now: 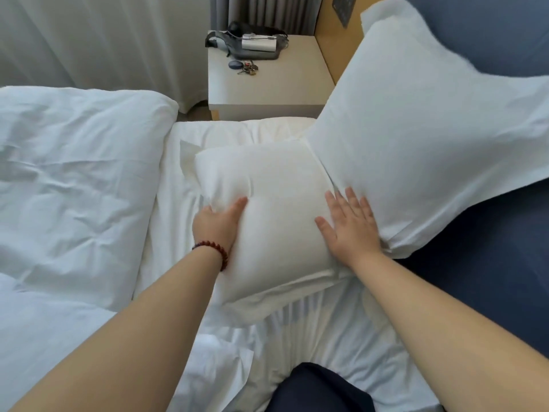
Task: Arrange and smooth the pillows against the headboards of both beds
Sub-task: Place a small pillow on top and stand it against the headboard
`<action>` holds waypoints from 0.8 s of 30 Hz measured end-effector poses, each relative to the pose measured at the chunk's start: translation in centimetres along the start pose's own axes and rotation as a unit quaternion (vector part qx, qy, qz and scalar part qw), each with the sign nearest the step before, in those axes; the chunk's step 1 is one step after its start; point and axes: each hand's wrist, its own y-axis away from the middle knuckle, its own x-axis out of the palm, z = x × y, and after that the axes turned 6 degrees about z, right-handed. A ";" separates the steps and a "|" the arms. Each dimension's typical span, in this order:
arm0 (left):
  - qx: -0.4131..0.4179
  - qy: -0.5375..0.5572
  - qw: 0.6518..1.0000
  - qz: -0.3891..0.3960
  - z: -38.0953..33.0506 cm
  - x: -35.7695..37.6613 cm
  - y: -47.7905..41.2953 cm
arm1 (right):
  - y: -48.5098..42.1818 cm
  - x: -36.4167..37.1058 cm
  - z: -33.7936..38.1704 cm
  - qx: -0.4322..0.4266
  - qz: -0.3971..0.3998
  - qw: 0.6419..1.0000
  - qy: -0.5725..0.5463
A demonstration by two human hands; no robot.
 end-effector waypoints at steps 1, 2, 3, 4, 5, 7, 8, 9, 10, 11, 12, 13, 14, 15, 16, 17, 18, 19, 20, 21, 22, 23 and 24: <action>0.028 -0.025 0.999 -0.017 -0.6 -0.6 -0.4 | 0.0 0.6 0.8 0.009 -0.004 0.999 -0.036; 0.052 -0.047 0.997 -0.030 -1.1 -1.4 -0.7 | 0.1 1.3 1.9 0.016 -0.008 0.997 -0.071; 0.073 -0.063 0.994 -0.041 -1.3 -2.1 -1.3 | 0.3 2.0 3.0 0.024 -0.009 0.994 -0.105; 0.090 -0.076 0.992 -0.042 -1.5 -2.7 -1.6 | 0.6 2.8 4.1 0.036 -0.005 0.990 -0.136; 0.091 -0.092 0.991 -0.034 -1.2 -3.2 -2.0 | 0.8 3.5 5.2 0.051 0.006 0.986 -0.161; 0.057 -0.123 0.991 -0.010 0.5 -4.0 -2.9 | 1.2 4.6 6.6 0.064 0.037 0.980 -0.182; 0.026 -0.134 0.991 0.000 1.5 -4.4 -3.2 | 1.1 4.8 6.8 0.060 0.052 0.981 -0.176; -0.005 -0.151 0.988 0.009 2.3 -4.8 -3.5 | 1.0 4.7 6.7 0.053 0.065 0.983 -0.164; -0.028 -0.172 0.985 0.010 2.9 -5.0 -3.5 | 0.9 4.3 6.6 0.043 0.077 0.985 -0.151; -0.037 -0.197 0.980 0.001 3.3 -5.0 -3.5 | 0.8 3.8 6.5 0.034 0.090 0.985 -0.143; -0.032 -0.228 0.973 -0.015 3.4 -4.8 -3.3 | 0.8 3.4 6.6 0.027 0.098 0.985 -0.139; -0.017 -0.256 0.966 -0.026 3.3 -4.5 -2.8 | 0.8 2.9 6.8 0.021 0.097 0.985 -0.140; -0.003 -0.281 0.959 -0.028 2.8 -4.0 -2.1 | 0.7 2.4 7.1 0.016 0.084 0.986 -0.143; 0.006 -0.303 0.953 -0.025 2.5 -3.3 -1.5 | 0.4 1.8 7.5 0.007 0.062 0.987 -0.148; 0.017 -0.330 0.944 -0.017 2.3 -2.6 -1.2 | -0.3 1.1 7.8 -0.007 0.038 0.988 -0.153; 0.039 -0.371 0.928 0.001 2.1 -1.8 -1.0 | -1.3 0.5 7.9 -0.025 0.013 0.987 -0.158; 0.075 -0.422 0.903 0.023 2.2 -0.9 -0.9 | -2.5 0.0 7.9 -0.044 -0.007 0.986 -0.162; 0.120 -0.468 0.875 0.039 2.4 -0.2 -0.9 | -3.8 -0.2 7.6 -0.061 -0.018 0.985 -0.162; 0.157 -0.498 0.851 0.051 2.8 0.4 -1.1 | -5.0 -0.1 7.2 -0.076 -0.022 0.985 -0.152; 0.177 -0.514 0.838 0.058 3.4 0.9 -1.4 | -6.0 0.6 6.8 -0.087 -0.020 0.987 -0.131; 0.179 -0.524 0.831 0.062 4.2 1.1 -1.8 | -6.6 1.7 6.5 -0.092 -0.016 0.990 -0.110; 0.175 -0.533 0.825 0.066 5.0 1.4 -2.3 | -6.8 3.0 6.4 -0.091 -0.016 0.991 -0.097; 0.164 -0.542 0.821 0.072 5.6 1.5 -2.6 | -6.9 4.3 6.4 -0.087 -0.017 0.991 -0.096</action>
